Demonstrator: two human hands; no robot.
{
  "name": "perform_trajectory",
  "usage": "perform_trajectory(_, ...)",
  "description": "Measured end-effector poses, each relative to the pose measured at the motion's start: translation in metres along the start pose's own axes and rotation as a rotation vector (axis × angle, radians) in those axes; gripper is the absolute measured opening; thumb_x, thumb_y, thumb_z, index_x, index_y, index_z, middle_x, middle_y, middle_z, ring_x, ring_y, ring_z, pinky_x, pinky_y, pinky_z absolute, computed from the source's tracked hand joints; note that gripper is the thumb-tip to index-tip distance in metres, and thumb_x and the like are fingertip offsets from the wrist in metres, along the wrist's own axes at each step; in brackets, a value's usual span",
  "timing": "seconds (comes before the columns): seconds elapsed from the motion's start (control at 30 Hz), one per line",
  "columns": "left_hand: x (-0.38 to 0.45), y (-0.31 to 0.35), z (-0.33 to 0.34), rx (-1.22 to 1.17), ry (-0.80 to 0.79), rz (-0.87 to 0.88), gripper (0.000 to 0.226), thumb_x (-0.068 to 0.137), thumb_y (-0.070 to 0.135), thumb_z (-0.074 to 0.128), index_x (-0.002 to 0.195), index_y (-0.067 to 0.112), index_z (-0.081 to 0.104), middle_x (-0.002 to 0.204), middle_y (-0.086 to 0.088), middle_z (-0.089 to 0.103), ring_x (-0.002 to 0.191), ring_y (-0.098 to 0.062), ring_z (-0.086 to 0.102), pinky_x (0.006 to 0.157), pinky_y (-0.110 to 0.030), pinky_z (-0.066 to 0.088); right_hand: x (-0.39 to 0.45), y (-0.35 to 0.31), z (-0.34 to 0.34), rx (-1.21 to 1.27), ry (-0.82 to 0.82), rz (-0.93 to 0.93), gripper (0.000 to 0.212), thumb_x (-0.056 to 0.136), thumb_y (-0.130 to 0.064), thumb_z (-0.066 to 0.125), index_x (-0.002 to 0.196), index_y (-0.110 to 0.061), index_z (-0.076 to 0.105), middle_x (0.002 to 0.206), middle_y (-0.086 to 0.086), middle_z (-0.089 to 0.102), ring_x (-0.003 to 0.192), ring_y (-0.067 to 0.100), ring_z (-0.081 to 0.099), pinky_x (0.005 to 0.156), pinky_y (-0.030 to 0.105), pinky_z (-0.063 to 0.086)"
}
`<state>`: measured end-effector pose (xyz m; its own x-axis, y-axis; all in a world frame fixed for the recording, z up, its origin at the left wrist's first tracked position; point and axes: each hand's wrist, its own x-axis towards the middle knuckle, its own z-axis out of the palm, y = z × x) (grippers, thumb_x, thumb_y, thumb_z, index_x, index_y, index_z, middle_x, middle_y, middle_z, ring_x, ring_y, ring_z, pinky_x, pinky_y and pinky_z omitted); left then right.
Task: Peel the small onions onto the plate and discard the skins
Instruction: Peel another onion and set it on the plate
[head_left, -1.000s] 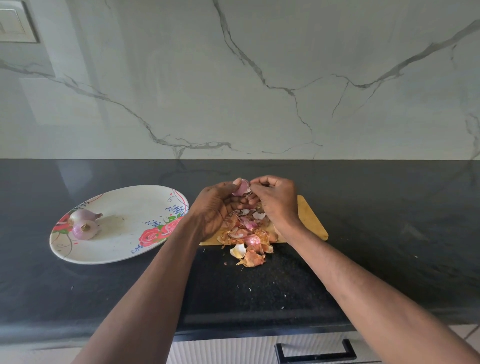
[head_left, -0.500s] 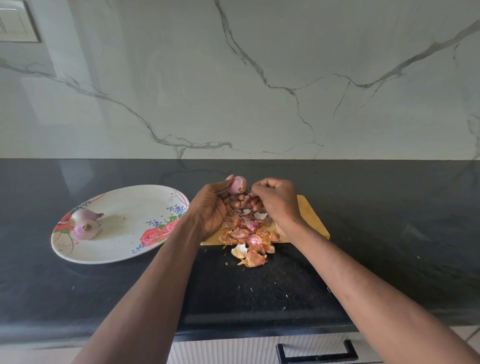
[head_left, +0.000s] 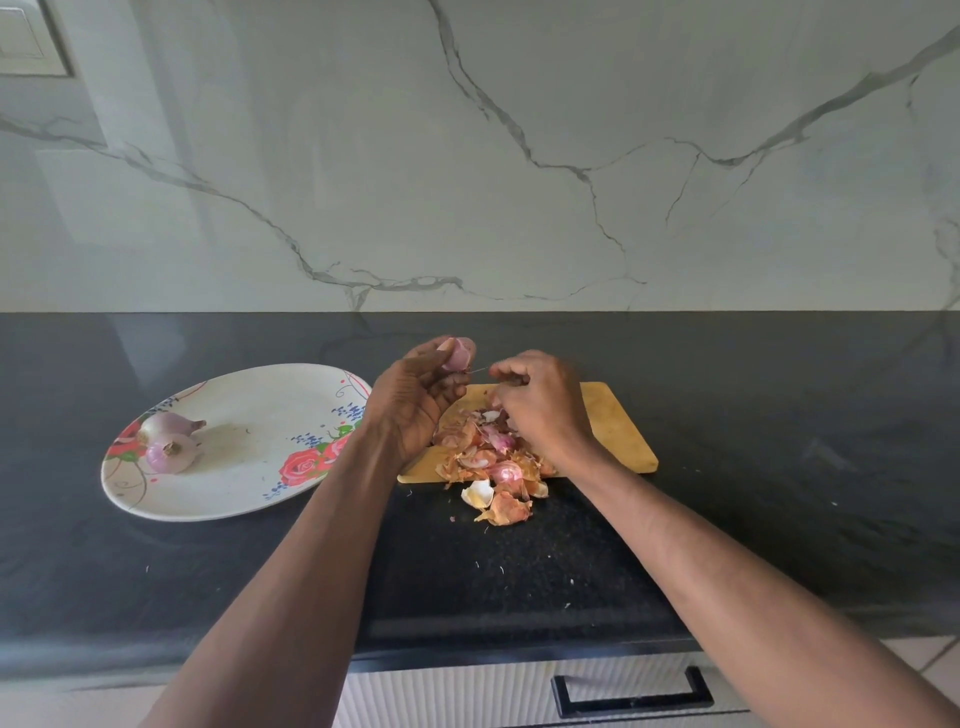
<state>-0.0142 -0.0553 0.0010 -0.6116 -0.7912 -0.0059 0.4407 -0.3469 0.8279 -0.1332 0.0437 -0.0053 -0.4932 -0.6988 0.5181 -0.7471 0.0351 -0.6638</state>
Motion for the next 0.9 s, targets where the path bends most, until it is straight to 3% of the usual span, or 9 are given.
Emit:
perform_trajectory(0.1, -0.001, -0.001, 0.001, 0.086, -0.034, -0.019, 0.023, 0.097, 0.005, 0.055, 0.118, 0.008, 0.066, 0.094, -0.01, 0.07, 0.073, -0.016, 0.059, 0.065, -0.027, 0.05, 0.002, -0.002, -0.006, 0.164, 0.034, 0.069, 0.022, 0.094, -0.02, 0.068, 0.076, -0.011, 0.076, 0.063, -0.011, 0.071, 0.051, 0.0, 0.063, 0.051, 0.013, 0.045)
perform_trajectory(0.13, -0.001, -0.001, 0.002, 0.12, -0.051, -0.026, 0.025, 0.097, 0.005, 0.055, 0.119, 0.01, 0.066, 0.095, -0.009, 0.071, 0.074, -0.016, 0.06, 0.065, -0.027, 0.049, 0.004, -0.002, -0.008, 0.225, 0.029, 0.108, 0.022, 0.093, -0.028, 0.071, 0.079, -0.011, 0.076, 0.061, -0.009, 0.071, 0.049, 0.004, 0.066, 0.051, 0.017, 0.049)
perform_trajectory(0.23, -0.004, -0.001, 0.005, 0.182, -0.103, -0.047, 0.027, 0.095, 0.006, 0.057, 0.12, 0.014, 0.067, 0.088, -0.005, 0.073, 0.076, -0.015, 0.062, 0.059, -0.026, 0.051, 0.008, -0.002, -0.008, 0.35, 0.012, 0.183, 0.024, 0.085, -0.033, 0.078, 0.101, -0.015, 0.078, 0.082, -0.002, 0.077, 0.065, 0.016, 0.074, 0.069, 0.035, 0.061)
perform_trajectory(0.37, -0.005, -0.002, 0.006, 0.144, -0.095, -0.039, 0.029, 0.094, -0.002, 0.058, 0.12, 0.007, 0.068, 0.091, -0.012, 0.074, 0.077, -0.017, 0.068, 0.062, -0.024, 0.056, 0.007, -0.002, -0.01, 0.307, -0.006, 0.149, 0.007, 0.084, -0.026, 0.079, 0.084, -0.019, 0.082, 0.078, -0.009, 0.077, 0.074, 0.009, 0.073, 0.073, 0.032, 0.06)
perform_trajectory(0.57, -0.007, -0.008, 0.012, 0.159, -0.112, 0.016, 0.024, 0.09, -0.004, 0.063, 0.113, -0.002, 0.069, 0.092, -0.017, 0.076, 0.074, -0.021, 0.073, 0.069, -0.027, 0.062, 0.003, -0.005, -0.004, 0.195, 0.067, 0.136, 0.018, 0.08, -0.032, 0.081, 0.078, -0.014, 0.081, 0.067, -0.005, 0.074, 0.062, 0.013, 0.07, 0.051, 0.019, 0.051)
perform_trajectory(0.73, -0.006, -0.011, 0.01, 0.214, -0.106, 0.052, 0.021, 0.09, -0.007, 0.061, 0.105, 0.001, 0.073, 0.096, -0.016, 0.076, 0.079, -0.025, 0.073, 0.073, -0.03, 0.062, 0.0, -0.001, 0.003, 0.128, 0.119, 0.065, 0.029, 0.086, -0.034, 0.077, 0.072, -0.008, 0.078, 0.059, 0.003, 0.07, 0.053, 0.028, 0.066, 0.043, 0.043, 0.051)
perform_trajectory(0.9, -0.004, -0.012, 0.008, 0.231, -0.109, 0.072, 0.021, 0.09, -0.008, 0.061, 0.104, 0.001, 0.073, 0.097, -0.015, 0.076, 0.082, -0.025, 0.072, 0.078, -0.032, 0.062, 0.001, 0.0, 0.005, 0.095, 0.137, 0.034, 0.029, 0.088, -0.03, 0.075, 0.073, -0.006, 0.076, 0.06, 0.003, 0.069, 0.053, 0.027, 0.066, 0.043, 0.046, 0.05)
